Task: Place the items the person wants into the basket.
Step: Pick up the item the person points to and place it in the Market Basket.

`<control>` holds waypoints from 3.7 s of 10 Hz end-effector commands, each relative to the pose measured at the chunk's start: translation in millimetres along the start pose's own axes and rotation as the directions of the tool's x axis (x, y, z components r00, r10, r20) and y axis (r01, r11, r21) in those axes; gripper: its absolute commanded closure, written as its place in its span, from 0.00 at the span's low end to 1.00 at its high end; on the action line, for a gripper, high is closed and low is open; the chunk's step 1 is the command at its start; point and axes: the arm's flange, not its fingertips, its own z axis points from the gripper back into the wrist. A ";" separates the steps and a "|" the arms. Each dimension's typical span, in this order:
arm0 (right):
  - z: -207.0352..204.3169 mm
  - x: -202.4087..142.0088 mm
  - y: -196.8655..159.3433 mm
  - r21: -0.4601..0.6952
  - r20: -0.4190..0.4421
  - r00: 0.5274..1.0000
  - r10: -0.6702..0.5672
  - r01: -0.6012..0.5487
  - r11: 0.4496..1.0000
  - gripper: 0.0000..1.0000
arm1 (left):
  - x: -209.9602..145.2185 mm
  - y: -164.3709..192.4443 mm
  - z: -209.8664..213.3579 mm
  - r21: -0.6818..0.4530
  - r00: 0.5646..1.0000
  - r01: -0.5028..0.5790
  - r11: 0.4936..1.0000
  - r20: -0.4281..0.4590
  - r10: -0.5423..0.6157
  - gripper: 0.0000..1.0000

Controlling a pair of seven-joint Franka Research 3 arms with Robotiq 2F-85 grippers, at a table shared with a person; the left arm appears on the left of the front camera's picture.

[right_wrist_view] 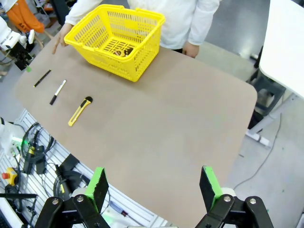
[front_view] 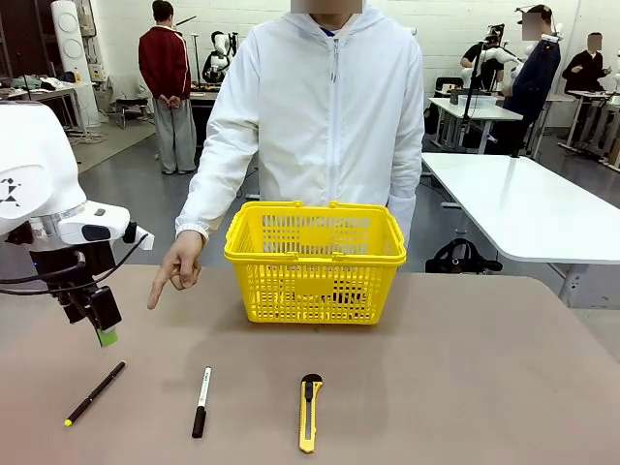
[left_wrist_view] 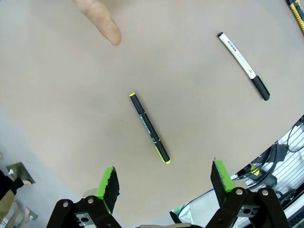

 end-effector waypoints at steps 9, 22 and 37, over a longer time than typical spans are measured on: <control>-4.2 -3.8 0.6 0.012 0.000 1.000 0.002 -0.002 1.000 0.00 | -14.8 -15.9 -57.9 0.092 0.999 0.012 0.996 -0.037 -0.008 0.00; -4.2 -3.8 0.6 0.012 0.000 1.000 0.002 -0.002 1.000 0.00 | -25.0 6.1 -127.4 0.027 0.983 -0.173 0.985 -0.057 0.174 0.00; -4.2 -3.8 0.6 0.012 0.000 1.000 0.002 -0.002 1.000 0.00 | -31.7 0.2 -77.4 -0.006 0.995 -0.096 0.995 -0.041 0.096 1.00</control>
